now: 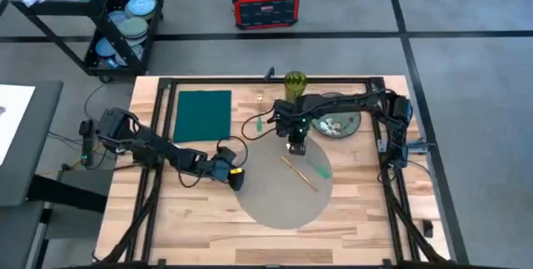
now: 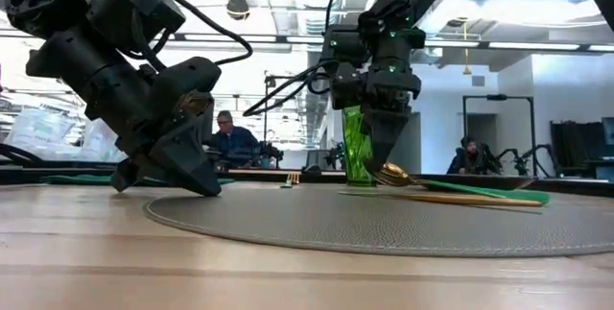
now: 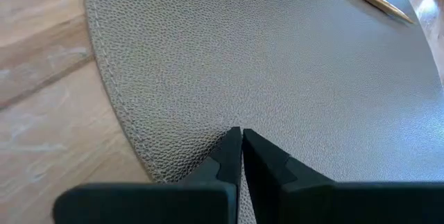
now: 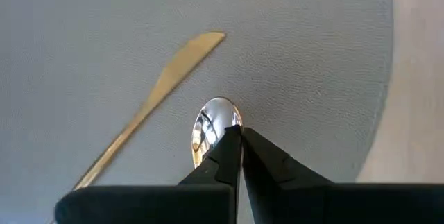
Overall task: Set table place
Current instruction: Put the spoon on the gray placemat, then adjust the gray placemat
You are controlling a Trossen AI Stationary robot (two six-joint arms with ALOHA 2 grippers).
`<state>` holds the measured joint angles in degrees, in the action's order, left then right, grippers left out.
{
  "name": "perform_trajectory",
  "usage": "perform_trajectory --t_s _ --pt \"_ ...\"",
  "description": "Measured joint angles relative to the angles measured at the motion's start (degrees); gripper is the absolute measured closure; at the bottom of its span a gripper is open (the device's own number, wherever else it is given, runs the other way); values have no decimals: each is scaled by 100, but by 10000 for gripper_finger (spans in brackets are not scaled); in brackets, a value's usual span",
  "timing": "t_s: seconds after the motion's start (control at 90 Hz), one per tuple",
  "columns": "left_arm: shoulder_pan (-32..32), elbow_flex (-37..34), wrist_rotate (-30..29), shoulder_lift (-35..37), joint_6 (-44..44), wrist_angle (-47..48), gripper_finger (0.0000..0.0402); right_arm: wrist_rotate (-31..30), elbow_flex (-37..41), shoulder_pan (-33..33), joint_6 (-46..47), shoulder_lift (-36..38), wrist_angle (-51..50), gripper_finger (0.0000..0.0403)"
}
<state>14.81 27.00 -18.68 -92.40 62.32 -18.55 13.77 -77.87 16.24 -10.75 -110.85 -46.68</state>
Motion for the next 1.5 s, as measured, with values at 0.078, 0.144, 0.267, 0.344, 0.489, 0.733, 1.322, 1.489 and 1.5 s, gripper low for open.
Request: perform_trajectory --t_s 0.078,0.144,0.267,0.344,0.489,0.733,1.322,1.489,1.5 --pt "0 0 0 -2 20 -2 402 -2 0 46 80 0 70 403" --pt "0 0 0 -2 22 -2 402 0 0 98 164 -2 73 403" --pt "0 -6 -1 -4 29 -15 402 1 0 150 172 -2 22 403" --pt "0 -6 0 -4 29 -15 402 1 0 147 173 -2 25 403" --pt "0 -7 0 -4 29 -17 402 70 0 143 174 -2 1 403" --pt "0 -7 0 -7 38 -20 402 133 0 141 217 -2 -4 403" --pt "0 -7 0 -7 46 -20 402 -19 0 148 345 -4 57 291" --pt "84 -7 -36 -9 41 -8 402 25 -18 -6 392 302 134 307" --pt "93 -7 -40 -9 37 1 402 25 -27 -39 389 335 138 311"
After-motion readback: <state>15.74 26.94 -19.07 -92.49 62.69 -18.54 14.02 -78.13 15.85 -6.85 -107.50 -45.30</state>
